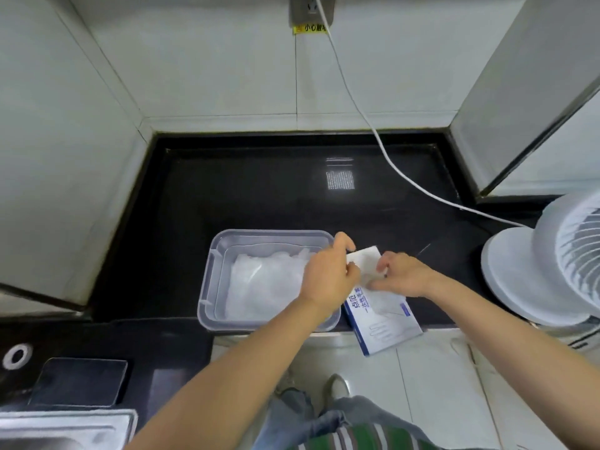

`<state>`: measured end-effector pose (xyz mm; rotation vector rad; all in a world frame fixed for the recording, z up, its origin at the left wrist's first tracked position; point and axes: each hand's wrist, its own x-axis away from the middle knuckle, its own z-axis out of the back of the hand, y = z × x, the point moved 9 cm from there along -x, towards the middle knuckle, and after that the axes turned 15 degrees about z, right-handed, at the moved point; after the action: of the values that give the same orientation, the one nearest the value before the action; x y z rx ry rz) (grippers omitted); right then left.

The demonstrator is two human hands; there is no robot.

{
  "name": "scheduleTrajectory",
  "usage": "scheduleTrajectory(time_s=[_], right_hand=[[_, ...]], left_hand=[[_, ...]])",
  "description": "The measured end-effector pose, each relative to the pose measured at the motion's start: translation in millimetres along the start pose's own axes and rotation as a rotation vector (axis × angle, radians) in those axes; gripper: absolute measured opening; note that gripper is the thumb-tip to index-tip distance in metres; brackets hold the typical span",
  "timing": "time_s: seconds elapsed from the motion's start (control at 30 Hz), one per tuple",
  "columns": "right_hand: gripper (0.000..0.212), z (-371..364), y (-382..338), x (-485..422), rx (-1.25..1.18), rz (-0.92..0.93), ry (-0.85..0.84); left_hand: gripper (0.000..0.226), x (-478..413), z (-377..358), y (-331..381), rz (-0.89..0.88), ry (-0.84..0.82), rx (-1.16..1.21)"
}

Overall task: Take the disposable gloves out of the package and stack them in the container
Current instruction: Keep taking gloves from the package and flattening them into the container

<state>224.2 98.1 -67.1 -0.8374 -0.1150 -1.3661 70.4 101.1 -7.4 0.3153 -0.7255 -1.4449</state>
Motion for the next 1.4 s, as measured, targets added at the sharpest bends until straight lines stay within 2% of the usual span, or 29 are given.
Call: scheduleTrajectory(time_s=[0.03,0.07,0.13,0.23,0.33,0.43,0.53,0.6,0.67,0.73,0.77,0.83,0.97,1.1,1.23,1.33,1.4], right_hand=[[0.041,-10,8,7,0.073,-0.026,-0.071],[0.035,-15,11,11,0.114,-0.030,-0.082],[0.024,-16,16,15,0.080,-0.007,0.016],[0.031,-16,26,18,-0.248,0.038,0.186],[0.021,-23,22,24,-0.503,0.142,0.182],[0.016,-26,13,30,-0.661,0.239,0.194],[0.009,-15,17,33,-0.884,0.268,0.340],[0.010,-9,26,35,-0.935,0.216,0.427],[0.023,-15,29,36,-0.882,0.157,0.364],[0.016,-30,23,34,-0.693,0.149,0.198],[0.012,-31,21,33,-0.588,0.145,0.166],[0.017,-17,20,29,-0.517,0.181,0.276],[0.017,19,12,36,-0.798,0.272,0.518],[0.022,29,16,48,-1.031,0.212,0.612],[0.032,46,13,51,-1.210,0.252,0.701],[0.032,58,6,47,-1.254,0.269,0.716],[0.028,58,3,44,-1.272,0.252,0.724]], left_hand=[[0.033,5,-19,9,0.006,-0.099,0.014],[0.040,11,-37,14,0.026,-0.201,0.011],[0.054,21,-72,18,0.079,-0.346,-0.055],[0.069,27,-104,3,0.177,-0.414,-0.186],[0.083,30,-120,-17,0.252,-0.430,-0.228],[0.073,30,-118,-19,0.234,-0.343,-0.252],[0.074,31,-120,-19,0.225,-0.312,-0.287],[0.077,30,-121,-20,0.221,-0.304,-0.294],[0.079,30,-122,-20,0.225,-0.300,-0.287],[0.075,30,-123,-21,0.224,-0.289,-0.292],[0.072,30,-123,-21,0.224,-0.283,-0.296],[0.071,29,-123,-21,0.228,-0.278,-0.296],[0.075,28,-125,-23,0.232,-0.280,-0.295],[0.077,28,-128,-25,0.237,-0.312,-0.300],[0.046,29,-127,-25,0.268,-0.392,-0.296],[0.045,22,-123,-31,0.334,-0.447,-0.168],[0.031,14,-110,-24,0.373,-0.421,0.089]])
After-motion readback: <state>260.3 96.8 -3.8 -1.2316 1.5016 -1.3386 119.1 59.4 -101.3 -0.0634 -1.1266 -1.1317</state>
